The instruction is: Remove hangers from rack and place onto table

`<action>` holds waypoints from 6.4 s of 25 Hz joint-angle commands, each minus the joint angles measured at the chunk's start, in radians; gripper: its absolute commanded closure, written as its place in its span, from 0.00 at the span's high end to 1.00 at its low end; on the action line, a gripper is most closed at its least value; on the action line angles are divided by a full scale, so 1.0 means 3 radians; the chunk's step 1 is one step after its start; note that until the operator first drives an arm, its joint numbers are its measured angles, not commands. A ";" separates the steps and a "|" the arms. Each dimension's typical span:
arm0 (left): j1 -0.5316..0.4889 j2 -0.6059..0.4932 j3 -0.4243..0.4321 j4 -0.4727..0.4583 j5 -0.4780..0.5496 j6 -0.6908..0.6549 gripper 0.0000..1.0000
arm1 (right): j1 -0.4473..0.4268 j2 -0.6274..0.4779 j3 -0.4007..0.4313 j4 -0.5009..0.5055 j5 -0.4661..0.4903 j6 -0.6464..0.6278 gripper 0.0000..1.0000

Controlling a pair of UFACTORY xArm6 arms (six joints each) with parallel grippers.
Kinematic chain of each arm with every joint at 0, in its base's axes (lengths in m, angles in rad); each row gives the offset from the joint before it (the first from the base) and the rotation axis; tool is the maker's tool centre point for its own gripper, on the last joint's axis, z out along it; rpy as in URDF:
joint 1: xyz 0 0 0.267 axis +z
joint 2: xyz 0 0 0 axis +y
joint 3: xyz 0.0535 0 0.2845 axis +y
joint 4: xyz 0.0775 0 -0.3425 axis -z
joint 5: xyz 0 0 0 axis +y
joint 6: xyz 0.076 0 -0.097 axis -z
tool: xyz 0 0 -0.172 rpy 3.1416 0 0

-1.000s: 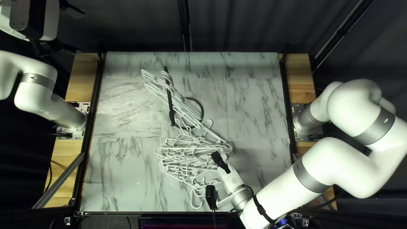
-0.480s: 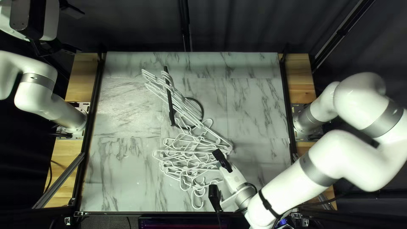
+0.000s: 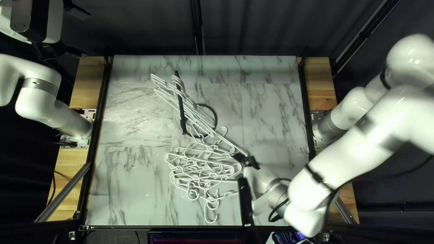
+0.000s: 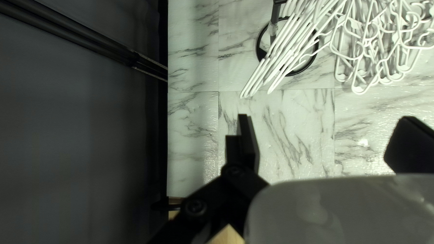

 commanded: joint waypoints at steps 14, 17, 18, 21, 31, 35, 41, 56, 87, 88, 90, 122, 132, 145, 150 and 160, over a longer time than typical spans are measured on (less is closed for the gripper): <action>0.0000 0.0000 0.0000 0.0000 0.0000 0.0000 1.00 | 0.0037 -0.0948 -0.0054 0.0346 0.0630 -0.0579 1.00; 0.0000 0.0000 0.0000 0.0000 0.0000 0.0000 1.00 | -0.0127 -0.1834 -0.0213 0.0657 0.0848 -0.1614 1.00; 0.0000 0.0000 0.0000 0.0000 0.0000 0.0000 1.00 | -0.0183 -0.2033 -0.0303 0.0748 0.0935 -0.1897 1.00; 0.0000 0.0000 0.0000 0.0000 0.0000 0.0000 1.00 | -0.0402 -0.2415 -0.0474 0.0984 0.1048 -0.2529 1.00; 0.0000 0.0000 0.0000 0.0000 0.0000 0.0000 1.00 | -0.1727 -0.3049 -0.0460 0.2321 0.0494 -0.4410 1.00; 0.0000 0.0000 0.0000 0.0000 0.0000 0.0000 1.00 | -0.1727 -0.3049 -0.0460 0.2321 0.0494 -0.4410 1.00; 0.0000 0.0000 0.0000 0.0000 0.0000 0.0000 1.00 | -0.1990 -0.2722 -0.0643 0.2476 0.0492 -0.4564 1.00; 0.0000 0.0000 0.0000 0.0000 0.0000 0.0000 1.00 | -0.2436 -0.2327 -0.1127 0.2590 0.1173 -0.4041 1.00; 0.0000 0.0000 0.0000 0.0000 0.0000 0.0000 1.00 | -0.2539 -0.2247 -0.1463 0.2616 0.1492 -0.3472 1.00; 0.0000 0.0000 0.0000 0.0000 0.0000 0.0000 1.00 | -0.2539 -0.2247 -0.1463 0.2616 0.1492 -0.3472 1.00; 0.0000 0.0000 0.0000 0.0000 0.0000 0.0000 1.00 | -0.2539 -0.2247 -0.1463 0.2616 0.1492 -0.3472 1.00; -0.0084 0.0078 0.1813 -0.0764 -0.1389 0.0811 1.00 | -0.2539 -0.2247 -0.1463 0.2616 0.1492 -0.3472 1.00; 0.0009 0.0422 0.2250 -0.0547 -0.2080 0.0855 1.00 | -0.2539 -0.2247 -0.1463 0.2616 0.1492 -0.3472 1.00; 0.0175 0.0451 0.2533 -0.0292 -0.2770 0.0666 1.00 | -0.2539 -0.2247 -0.1463 0.2616 0.1492 -0.3472 1.00; 0.0252 0.0442 0.2622 -0.0426 -0.2933 0.0799 1.00 | -0.2539 -0.2247 -0.1463 0.2616 0.1492 -0.3472 1.00; 0.0355 0.0355 0.2807 -0.0770 -0.3150 0.1145 1.00 | -0.2539 -0.2247 -0.1463 0.2616 0.1492 -0.3472 1.00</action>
